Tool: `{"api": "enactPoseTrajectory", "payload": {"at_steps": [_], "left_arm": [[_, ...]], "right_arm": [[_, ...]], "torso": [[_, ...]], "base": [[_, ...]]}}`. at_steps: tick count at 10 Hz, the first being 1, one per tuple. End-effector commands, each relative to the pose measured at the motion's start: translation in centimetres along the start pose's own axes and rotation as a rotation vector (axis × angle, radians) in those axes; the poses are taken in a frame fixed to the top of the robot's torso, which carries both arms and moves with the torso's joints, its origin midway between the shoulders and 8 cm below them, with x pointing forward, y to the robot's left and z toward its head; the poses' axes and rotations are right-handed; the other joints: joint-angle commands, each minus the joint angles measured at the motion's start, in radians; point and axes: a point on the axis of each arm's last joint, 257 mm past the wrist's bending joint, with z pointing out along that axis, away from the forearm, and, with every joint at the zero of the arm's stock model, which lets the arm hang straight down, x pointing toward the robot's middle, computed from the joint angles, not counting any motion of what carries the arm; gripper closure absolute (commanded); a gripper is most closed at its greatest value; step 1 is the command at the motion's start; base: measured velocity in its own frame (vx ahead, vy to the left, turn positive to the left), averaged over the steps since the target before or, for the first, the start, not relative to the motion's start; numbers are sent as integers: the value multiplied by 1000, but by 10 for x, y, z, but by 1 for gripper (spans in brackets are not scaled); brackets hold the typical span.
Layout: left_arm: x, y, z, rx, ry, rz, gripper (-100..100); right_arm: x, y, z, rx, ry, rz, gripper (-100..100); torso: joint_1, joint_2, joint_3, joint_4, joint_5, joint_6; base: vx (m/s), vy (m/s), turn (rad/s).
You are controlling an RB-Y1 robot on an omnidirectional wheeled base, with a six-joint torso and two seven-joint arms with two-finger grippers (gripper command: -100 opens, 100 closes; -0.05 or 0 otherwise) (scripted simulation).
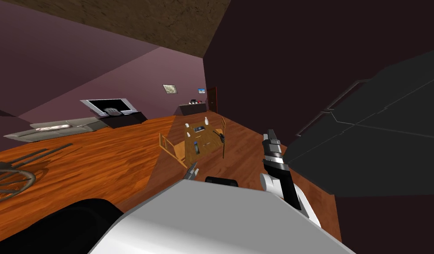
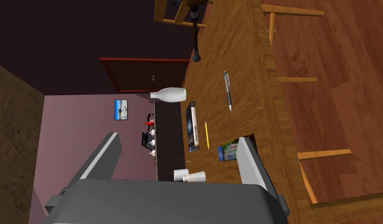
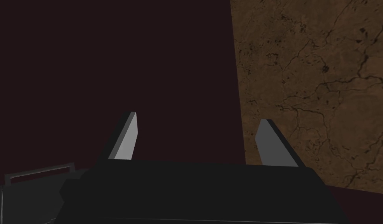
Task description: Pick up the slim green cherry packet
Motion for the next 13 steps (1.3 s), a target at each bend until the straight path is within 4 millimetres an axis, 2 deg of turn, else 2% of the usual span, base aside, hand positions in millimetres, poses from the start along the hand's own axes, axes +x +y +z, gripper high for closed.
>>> {"api": "enactPoseTrajectory", "payload": {"at_steps": [1, 2, 3, 4, 5, 6, 8, 9, 11, 12, 13], "left_arm": [[2, 21, -16, -53, 15, -26, -100], [8, 43, -33, -114, 35, -68, -100], [5, 50, -37, -132, 35, -62, -100], [7, 77, -59, -211, 51, -98, -100], [12, 95, -76, -268, 66, -134, -100], [7, 104, -83, -293, 67, -128, -100], [7, 146, -129, -438, 86, -184, -100], [2, 149, -134, -454, 86, -181, -100], [-5, 183, -181, -593, 92, -220, -100], [-10, 185, -186, -608, 91, -217, -100], [-19, 200, -210, -678, 87, -231, -100]], "right_arm": [[0, 0, 0, 0, 0, 0, 0], [0, 0, 0, 0, 0, 0, 0], [0, 0, 0, 0, 0, 0, 0], [0, 0, 0, 0, 0, 0, 0], [0, 0, 0, 0, 0, 0, 0], [0, 0, 0, 0, 0, 0, 0], [0, 0, 0, 0, 0, 0, 0], [0, 0, 0, 0, 0, 0, 0], [0, 0, 0, 0, 0, 0, 0], [0, 0, 0, 0, 0, 0, 0], [0, 0, 0, 0, 0, 0, 0]], "torso": [[0, 0, 0, 0, 0, 0], [0, -1, 0, 0, 0, -1], [0, -2, -1, 0, 0, 0], [0, -3, -1, 0, 0, -1], [0, -3, -2, -1, 0, 0], [1, -3, -2, -1, 0, 0], [0, -4, -2, -1, 0, 0], [0, -4, -2, -1, 0, 0], [1, -6, -3, -1, 0, 0], [1, -7, -4, -1, 0, 0], [1, -7, -4, -1, 0, -1]], "base": [[-49, 3, -65], [-36, -7, -126], [-24, -2, -71], [-21, -2, -156], [-26, -1, -288], [-18, 5, -83], [-3, -2, -227], [5, 5, -105], [25, 2, -298], [32, 16, -94], [44, 9, -182]]}}
